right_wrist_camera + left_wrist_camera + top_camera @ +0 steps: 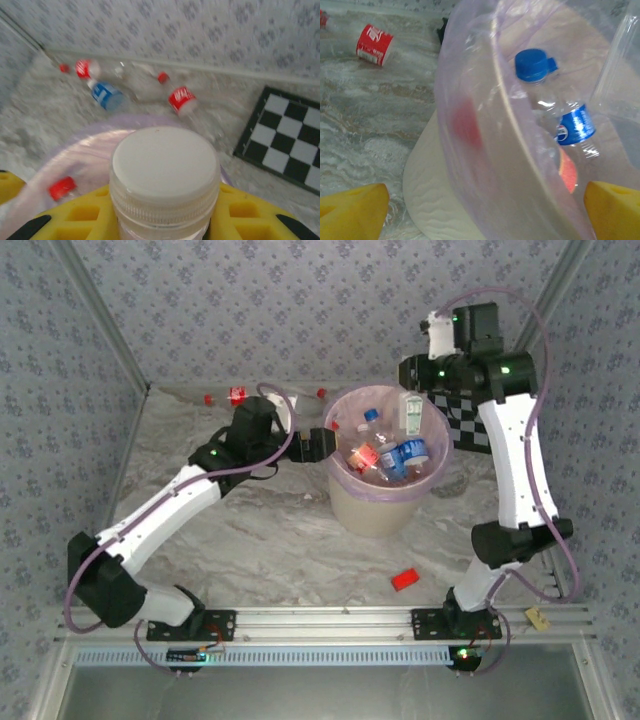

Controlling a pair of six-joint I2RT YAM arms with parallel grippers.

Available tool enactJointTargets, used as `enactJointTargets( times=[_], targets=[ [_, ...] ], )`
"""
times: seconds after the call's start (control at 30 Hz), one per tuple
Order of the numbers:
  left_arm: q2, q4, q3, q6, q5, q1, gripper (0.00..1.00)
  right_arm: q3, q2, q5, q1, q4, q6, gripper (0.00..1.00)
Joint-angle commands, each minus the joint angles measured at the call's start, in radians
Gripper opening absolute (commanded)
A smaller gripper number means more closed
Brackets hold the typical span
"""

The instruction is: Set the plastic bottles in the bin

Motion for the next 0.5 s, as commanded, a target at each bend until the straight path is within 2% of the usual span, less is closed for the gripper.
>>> enactJointTargets(
  times=[0.0,0.3,0.47],
  targets=[
    [0.024,-0.043,0.049,-0.005,-0.039,-0.012,1.0,0.023,0.016,0.05,0.018,-0.1,-0.063,0.27],
    [0.046,-0.051,0.035,-0.01,-0.065,-0.012,1.0,-0.164,0.035,0.063,0.055,-0.072,-0.063,0.26],
    [0.053,-0.052,0.034,-0.007,-0.061,-0.013,1.0,-0.205,0.071,0.058,0.068,-0.05,-0.06,0.26]
  ],
)
